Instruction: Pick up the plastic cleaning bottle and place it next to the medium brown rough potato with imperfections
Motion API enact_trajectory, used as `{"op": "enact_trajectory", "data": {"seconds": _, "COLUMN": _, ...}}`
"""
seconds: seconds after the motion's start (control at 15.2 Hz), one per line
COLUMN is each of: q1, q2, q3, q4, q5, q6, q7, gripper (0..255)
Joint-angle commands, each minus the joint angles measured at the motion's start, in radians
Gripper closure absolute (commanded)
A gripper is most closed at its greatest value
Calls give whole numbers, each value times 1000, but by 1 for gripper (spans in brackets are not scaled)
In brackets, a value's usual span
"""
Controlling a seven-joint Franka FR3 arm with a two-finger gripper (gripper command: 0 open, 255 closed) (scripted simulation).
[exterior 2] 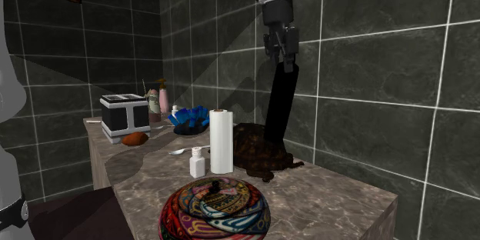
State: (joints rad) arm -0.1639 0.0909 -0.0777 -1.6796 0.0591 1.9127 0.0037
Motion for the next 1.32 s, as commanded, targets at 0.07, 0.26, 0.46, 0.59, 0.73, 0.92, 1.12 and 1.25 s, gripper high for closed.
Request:
{"op": "enact_trajectory", "data": {"seconds": 0.07, "q1": 0, "q2": 1, "q3": 0, "q4": 43, "q5": -1, "q6": -42, "q7": 2, "gripper": 255}}
{"op": "enact_trajectory", "data": {"seconds": 0.26, "q1": -1, "q2": 5, "q3": -1, "q4": 88, "q5": -1, "q6": -83, "q7": 4, "gripper": 255}}
{"op": "enact_trajectory", "data": {"seconds": 0.46, "q1": -1, "q2": 11, "q3": -1, "q4": 137, "q5": -1, "q6": -126, "q7": 5, "gripper": 255}}
{"op": "enact_trajectory", "data": {"seconds": 0.59, "q1": -2, "q2": 17, "q3": -1, "q4": 172, "q5": -1, "q6": -155, "q7": 6, "gripper": 255}}
{"op": "enact_trajectory", "data": {"seconds": 0.73, "q1": -2, "q2": 24, "q3": -1, "q4": 208, "q5": 0, "q6": -184, "q7": 7, "gripper": 255}}
{"op": "enact_trajectory", "data": {"seconds": 0.92, "q1": -3, "q2": 37, "q3": -2, "q4": 266, "q5": 1, "q6": -229, "q7": 9, "gripper": 255}}
{"op": "enact_trajectory", "data": {"seconds": 1.12, "q1": -5, "q2": 53, "q3": -2, "q4": 329, "q5": 2, "q6": -276, "q7": 10, "gripper": 255}}
{"op": "enact_trajectory", "data": {"seconds": 1.25, "q1": -6, "q2": 66, "q3": -3, "q4": 374, "q5": 3, "q6": -309, "q7": 11, "gripper": 255}}
